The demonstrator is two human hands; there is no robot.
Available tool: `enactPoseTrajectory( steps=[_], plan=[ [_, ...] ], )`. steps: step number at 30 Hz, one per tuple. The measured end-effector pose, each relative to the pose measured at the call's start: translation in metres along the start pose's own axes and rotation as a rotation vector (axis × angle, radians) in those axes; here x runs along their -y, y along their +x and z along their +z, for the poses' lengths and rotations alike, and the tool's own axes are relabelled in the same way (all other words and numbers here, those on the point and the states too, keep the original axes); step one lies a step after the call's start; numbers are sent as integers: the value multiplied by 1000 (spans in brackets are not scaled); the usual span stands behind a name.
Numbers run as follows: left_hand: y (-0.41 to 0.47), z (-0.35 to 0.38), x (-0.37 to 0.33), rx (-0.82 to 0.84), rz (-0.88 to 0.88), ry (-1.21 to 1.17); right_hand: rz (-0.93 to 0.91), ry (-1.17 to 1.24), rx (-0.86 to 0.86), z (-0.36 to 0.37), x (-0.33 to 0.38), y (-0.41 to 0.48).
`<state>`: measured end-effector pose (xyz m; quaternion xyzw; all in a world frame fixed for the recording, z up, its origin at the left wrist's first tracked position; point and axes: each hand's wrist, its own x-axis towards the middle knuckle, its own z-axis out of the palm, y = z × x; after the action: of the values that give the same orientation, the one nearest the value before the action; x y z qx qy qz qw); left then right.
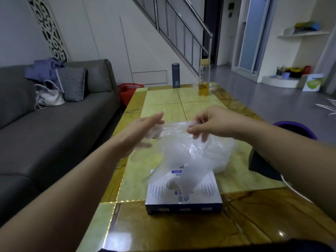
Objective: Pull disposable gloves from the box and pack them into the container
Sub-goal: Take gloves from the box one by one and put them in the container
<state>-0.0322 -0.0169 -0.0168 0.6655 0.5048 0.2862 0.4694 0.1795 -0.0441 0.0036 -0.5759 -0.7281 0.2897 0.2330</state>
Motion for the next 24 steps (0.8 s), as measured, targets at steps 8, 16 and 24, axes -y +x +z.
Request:
enactPoseTrajectory(
  steps=[8,16,24],
  plan=[
    [18,11,-5,-44,176,378,75,129,-5,0,-20,10],
    [51,-3,-23,-20,134,427,117,-263,-238,-16,-20,39],
    [43,-3,-22,-398,870,802,-16,896,-70,-32,-28,37]
  ],
)
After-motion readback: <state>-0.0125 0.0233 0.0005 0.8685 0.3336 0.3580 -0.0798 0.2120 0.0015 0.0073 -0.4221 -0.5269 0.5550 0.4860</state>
